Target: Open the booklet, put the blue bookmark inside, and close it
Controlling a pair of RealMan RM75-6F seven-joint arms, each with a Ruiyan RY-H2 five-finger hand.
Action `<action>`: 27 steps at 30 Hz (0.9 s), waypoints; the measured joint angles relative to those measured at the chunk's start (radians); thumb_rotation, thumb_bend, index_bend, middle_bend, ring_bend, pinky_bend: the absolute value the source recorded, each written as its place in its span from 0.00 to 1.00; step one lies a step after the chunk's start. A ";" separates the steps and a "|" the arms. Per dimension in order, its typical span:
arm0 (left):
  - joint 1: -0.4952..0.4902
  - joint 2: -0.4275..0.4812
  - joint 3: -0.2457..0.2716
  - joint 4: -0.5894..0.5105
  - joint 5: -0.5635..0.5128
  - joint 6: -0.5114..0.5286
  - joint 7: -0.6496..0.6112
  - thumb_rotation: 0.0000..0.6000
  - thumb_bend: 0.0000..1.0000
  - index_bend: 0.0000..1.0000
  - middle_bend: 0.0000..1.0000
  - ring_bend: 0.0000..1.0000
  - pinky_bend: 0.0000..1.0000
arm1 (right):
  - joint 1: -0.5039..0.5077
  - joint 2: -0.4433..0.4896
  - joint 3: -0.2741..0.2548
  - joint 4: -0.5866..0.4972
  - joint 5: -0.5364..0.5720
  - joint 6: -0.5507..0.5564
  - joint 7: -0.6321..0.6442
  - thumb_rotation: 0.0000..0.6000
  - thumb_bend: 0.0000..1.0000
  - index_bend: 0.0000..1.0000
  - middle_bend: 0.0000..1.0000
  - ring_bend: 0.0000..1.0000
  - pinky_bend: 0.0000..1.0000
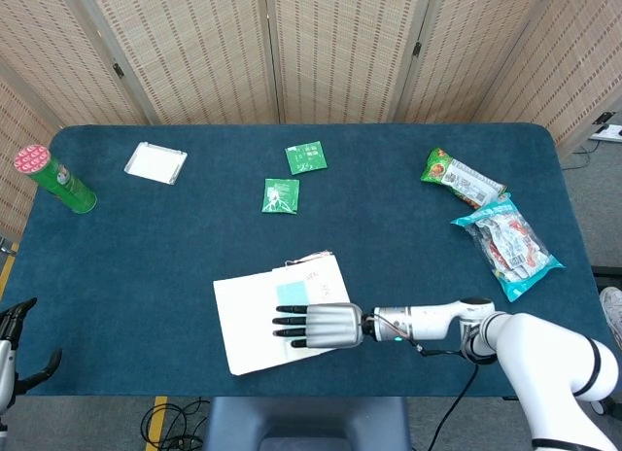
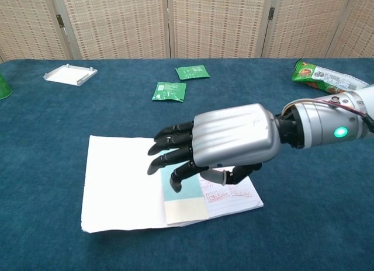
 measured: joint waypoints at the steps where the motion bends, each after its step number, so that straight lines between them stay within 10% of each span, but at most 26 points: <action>1: 0.000 0.000 0.001 -0.001 0.001 0.000 0.001 1.00 0.34 0.14 0.17 0.14 0.23 | -0.002 0.005 0.002 -0.016 0.002 -0.015 -0.006 1.00 0.79 0.34 0.11 0.00 0.00; 27: 0.004 -0.002 0.006 0.008 -0.003 -0.005 -0.019 1.00 0.34 0.14 0.17 0.14 0.23 | -0.009 -0.064 0.052 -0.053 -0.018 -0.148 -0.057 1.00 0.80 0.34 0.11 0.00 0.00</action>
